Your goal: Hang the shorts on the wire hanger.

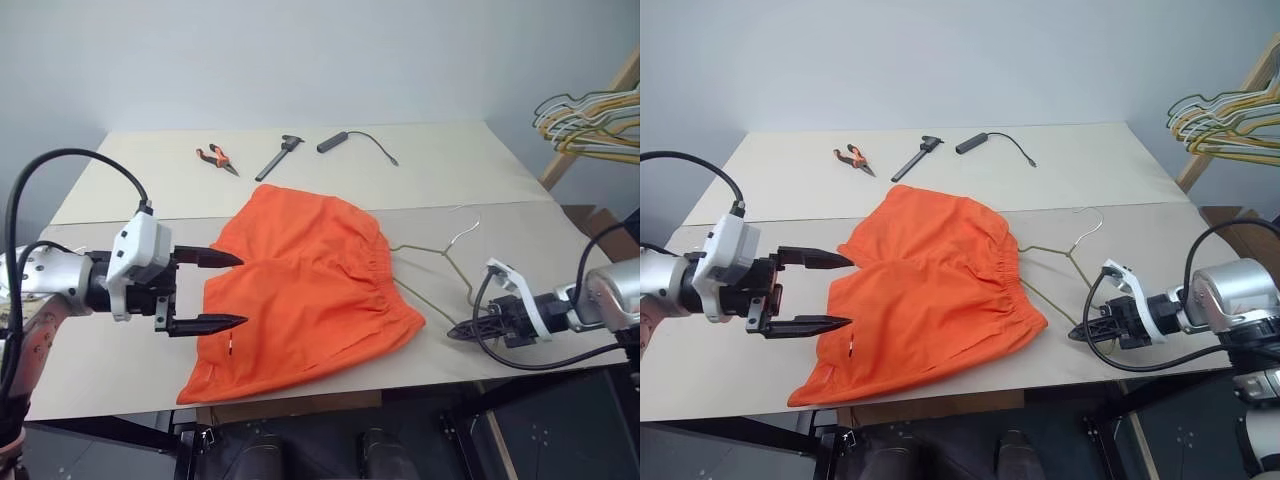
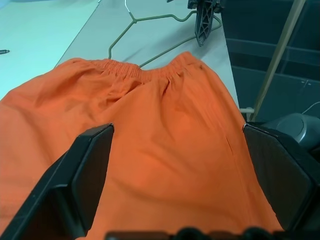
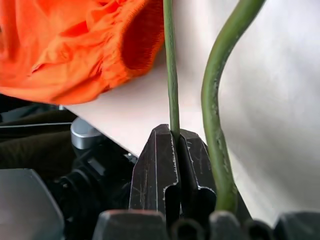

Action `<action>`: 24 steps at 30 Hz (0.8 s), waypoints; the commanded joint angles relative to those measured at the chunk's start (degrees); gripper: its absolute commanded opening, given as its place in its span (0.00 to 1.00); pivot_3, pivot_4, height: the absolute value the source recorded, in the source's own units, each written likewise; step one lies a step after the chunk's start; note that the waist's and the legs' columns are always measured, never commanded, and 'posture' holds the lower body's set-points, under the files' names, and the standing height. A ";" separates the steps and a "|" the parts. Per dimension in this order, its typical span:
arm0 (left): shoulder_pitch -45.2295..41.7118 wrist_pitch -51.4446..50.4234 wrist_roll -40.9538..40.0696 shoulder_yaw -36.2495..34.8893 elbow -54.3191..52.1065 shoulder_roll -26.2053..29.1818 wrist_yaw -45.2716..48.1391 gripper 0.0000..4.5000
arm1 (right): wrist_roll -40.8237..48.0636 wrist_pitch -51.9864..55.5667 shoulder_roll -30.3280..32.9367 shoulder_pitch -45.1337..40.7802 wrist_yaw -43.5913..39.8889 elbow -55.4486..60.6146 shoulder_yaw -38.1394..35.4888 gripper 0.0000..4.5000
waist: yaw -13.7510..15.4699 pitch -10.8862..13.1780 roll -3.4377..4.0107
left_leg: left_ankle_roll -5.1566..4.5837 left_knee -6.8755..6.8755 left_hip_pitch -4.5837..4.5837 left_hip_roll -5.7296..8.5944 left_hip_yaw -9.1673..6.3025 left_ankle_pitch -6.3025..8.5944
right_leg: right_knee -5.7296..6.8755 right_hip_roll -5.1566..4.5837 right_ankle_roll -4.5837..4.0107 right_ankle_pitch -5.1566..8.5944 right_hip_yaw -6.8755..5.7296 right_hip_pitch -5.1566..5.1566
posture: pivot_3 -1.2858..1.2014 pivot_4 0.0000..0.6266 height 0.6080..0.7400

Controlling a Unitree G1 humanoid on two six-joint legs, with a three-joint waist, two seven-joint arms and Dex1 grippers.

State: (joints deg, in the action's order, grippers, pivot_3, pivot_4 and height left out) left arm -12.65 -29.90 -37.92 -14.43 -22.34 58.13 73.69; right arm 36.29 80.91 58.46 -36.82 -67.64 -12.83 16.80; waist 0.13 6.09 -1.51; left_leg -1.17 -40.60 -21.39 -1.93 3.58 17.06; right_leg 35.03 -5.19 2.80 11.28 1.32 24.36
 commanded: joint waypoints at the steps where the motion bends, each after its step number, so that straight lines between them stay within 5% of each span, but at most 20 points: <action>1: -0.30 1.60 0.59 -0.84 -0.30 0.77 -0.11 1.00 | -1.78 -2.95 -1.88 -3.86 -3.23 -2.60 2.77 0.00 | -0.10 0.00 0.00 | 0.00 0.00 0.00 0.00 0.00 0.00 | 0.00 0.01 0.00 -0.01 0.00 0.00 | 0.55 0.12 1.00; 12: 3.09 1.97 0.26 -3.50 -2.26 1.28 -0.90 1.00 | -7.83 -5.73 -9.63 -11.52 -8.91 -19.54 8.85 0.00 | 0.59 0.00 0.00 | 0.00 0.00 -0.04 0.00 -0.02 0.00 | 0.01 0.00 0.00 -0.02 -0.09 0.00 | 0.57 0.11 1.00; 20: 4.91 1.93 0.20 -5.24 -3.29 1.76 -1.18 1.00 | -6.92 -7.03 -7.03 -8.85 -19.86 -13.19 12.67 0.00 | 1.30 -0.01 0.02 | 0.00 0.00 -0.14 -0.01 -0.12 0.00 | -0.01 -0.04 0.00 -0.01 -0.26 0.01 | 0.57 0.10 1.00; 24: 4.32 2.27 0.35 -5.01 -2.80 2.02 -0.88 1.00 | -10.16 -8.59 -12.05 -11.74 -16.54 -20.50 11.52 0.00 | 1.10 -0.03 0.02 | 0.00 0.00 -0.11 -0.01 -0.14 0.00 | 0.02 -0.01 -0.01 -0.02 -0.28 0.00 | 0.57 0.09 1.00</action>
State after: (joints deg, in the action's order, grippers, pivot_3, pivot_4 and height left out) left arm -7.77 -28.71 -37.27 -18.15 -24.03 59.20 72.75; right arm 27.24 73.73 47.86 -46.47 -85.09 -30.61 29.83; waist 1.23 6.07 -1.49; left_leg -1.15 -40.61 -21.49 -1.94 3.44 17.05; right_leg 35.06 -5.19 2.78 11.26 1.04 24.35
